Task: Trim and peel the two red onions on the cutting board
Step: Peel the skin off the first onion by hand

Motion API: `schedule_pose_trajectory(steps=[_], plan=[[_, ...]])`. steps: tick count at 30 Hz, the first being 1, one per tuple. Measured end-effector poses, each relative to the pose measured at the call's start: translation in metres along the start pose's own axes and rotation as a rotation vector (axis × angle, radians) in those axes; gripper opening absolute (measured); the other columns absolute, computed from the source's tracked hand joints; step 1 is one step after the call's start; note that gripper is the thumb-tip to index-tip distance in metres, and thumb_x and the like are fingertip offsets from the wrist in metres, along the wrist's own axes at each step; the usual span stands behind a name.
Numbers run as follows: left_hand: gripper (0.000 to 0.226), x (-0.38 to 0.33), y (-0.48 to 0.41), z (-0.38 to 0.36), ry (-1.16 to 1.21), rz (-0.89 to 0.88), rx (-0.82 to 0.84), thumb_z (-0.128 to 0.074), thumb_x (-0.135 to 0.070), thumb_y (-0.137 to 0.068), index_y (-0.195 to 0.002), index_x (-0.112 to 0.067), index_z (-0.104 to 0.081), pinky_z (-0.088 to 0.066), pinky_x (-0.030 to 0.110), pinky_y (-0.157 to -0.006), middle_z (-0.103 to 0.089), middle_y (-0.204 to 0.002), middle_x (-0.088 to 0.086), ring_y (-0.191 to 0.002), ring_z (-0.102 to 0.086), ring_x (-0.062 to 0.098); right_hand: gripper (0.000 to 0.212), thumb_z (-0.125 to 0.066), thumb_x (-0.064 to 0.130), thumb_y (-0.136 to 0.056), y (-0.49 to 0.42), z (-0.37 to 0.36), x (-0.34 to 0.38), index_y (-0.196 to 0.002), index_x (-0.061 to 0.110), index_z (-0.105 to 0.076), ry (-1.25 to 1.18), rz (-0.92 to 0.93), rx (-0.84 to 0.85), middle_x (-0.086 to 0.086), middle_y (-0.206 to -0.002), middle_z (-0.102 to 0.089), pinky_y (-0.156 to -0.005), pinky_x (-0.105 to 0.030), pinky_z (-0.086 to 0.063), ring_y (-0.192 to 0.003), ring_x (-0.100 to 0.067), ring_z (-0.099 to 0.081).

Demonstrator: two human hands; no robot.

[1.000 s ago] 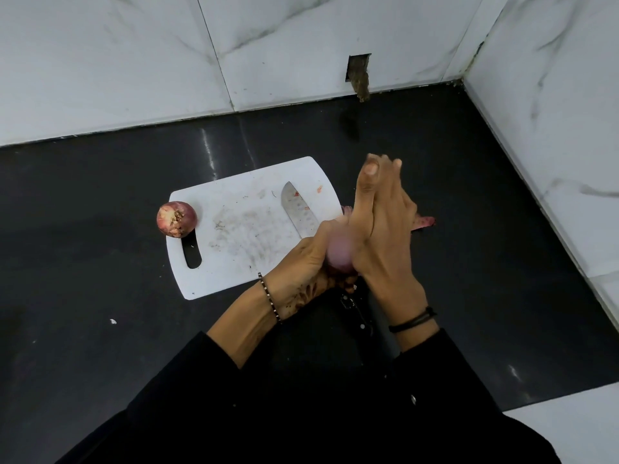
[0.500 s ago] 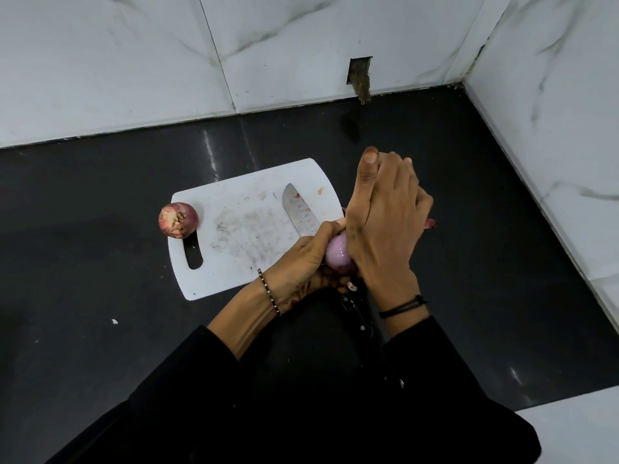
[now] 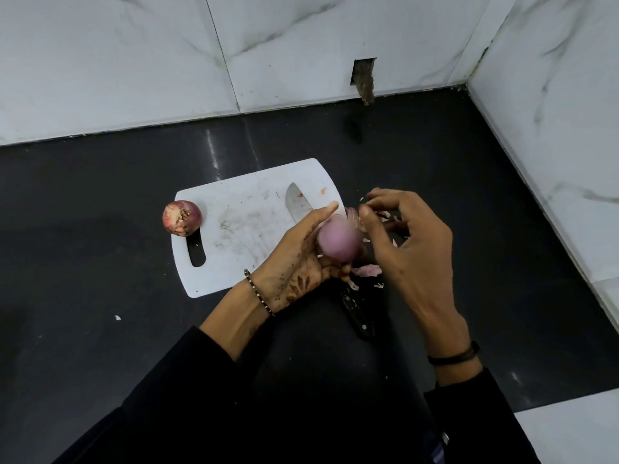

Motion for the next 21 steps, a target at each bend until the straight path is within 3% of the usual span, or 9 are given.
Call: schedule_pose_trajectory(steps=[5,10,14,17,21], plan=[[0.048,-0.006,0.005,-0.002,0.021,-0.042,-0.040,-0.048,-0.029,-0.103,-0.144,-0.006,-0.042,-0.058,0.034,-0.061,-0.057,-0.133,0.027,-0.091,-0.068,0.027,0.033,-0.073,0.038,-0.088,0.013,0.009,0.015,-0.112,0.015,-0.070,-0.131,0.092,0.152,0.004,-0.111,-0.063,-0.071,-0.015,-0.051,-0.097,-0.009,-0.063],[0.055,-0.010,0.007,-0.004,0.006,-0.084,0.007,-0.059,-0.035,-0.095,-0.142,-0.010,-0.045,-0.057,0.030,-0.055,-0.063,-0.127,0.024,-0.100,-0.067,0.039,0.052,-0.080,0.049,-0.076,0.019,0.009,0.014,-0.118,0.021,-0.066,-0.097,0.176,0.222,0.005,-0.112,-0.057,-0.062,-0.027,-0.053,-0.092,-0.012,-0.060],[0.072,-0.012,0.010,-0.005,-0.009,-0.116,0.001,-0.069,-0.037,-0.080,-0.141,-0.007,-0.045,-0.054,0.026,-0.050,-0.067,-0.109,0.020,-0.087,-0.070,0.031,0.047,-0.080,0.050,-0.073,0.022,0.009,0.018,-0.107,0.023,-0.062,-0.150,0.150,0.196,0.006,-0.106,-0.058,-0.060,-0.026,-0.053,-0.084,-0.013,-0.060],[0.079,-0.011,0.010,-0.005,-0.053,-0.106,0.023,-0.073,-0.041,-0.084,-0.142,0.001,-0.040,-0.055,0.027,-0.054,-0.061,-0.110,0.022,-0.071,-0.068,0.021,0.043,-0.077,0.050,-0.075,0.024,0.008,0.022,-0.103,0.023,-0.060,-0.164,0.118,0.176,0.006,-0.103,-0.059,-0.062,-0.023,-0.052,-0.083,-0.013,-0.059],[0.067,-0.010,0.012,-0.005,-0.059,-0.109,0.019,-0.069,-0.040,-0.087,-0.133,0.002,-0.045,-0.056,0.028,-0.058,-0.061,-0.111,0.022,-0.070,-0.067,0.019,0.040,-0.079,0.046,-0.075,0.027,0.011,0.026,-0.101,0.020,-0.062,-0.190,0.079,0.160,0.005,-0.101,-0.059,-0.060,-0.027,-0.053,-0.078,-0.015,-0.059]])
Point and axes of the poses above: each hand's wrist, its own y-axis away from the middle knuckle, its own z-axis out of the back of the hand, x = y × z, the point moved 4 cm from there along -y, towards the middle knuckle
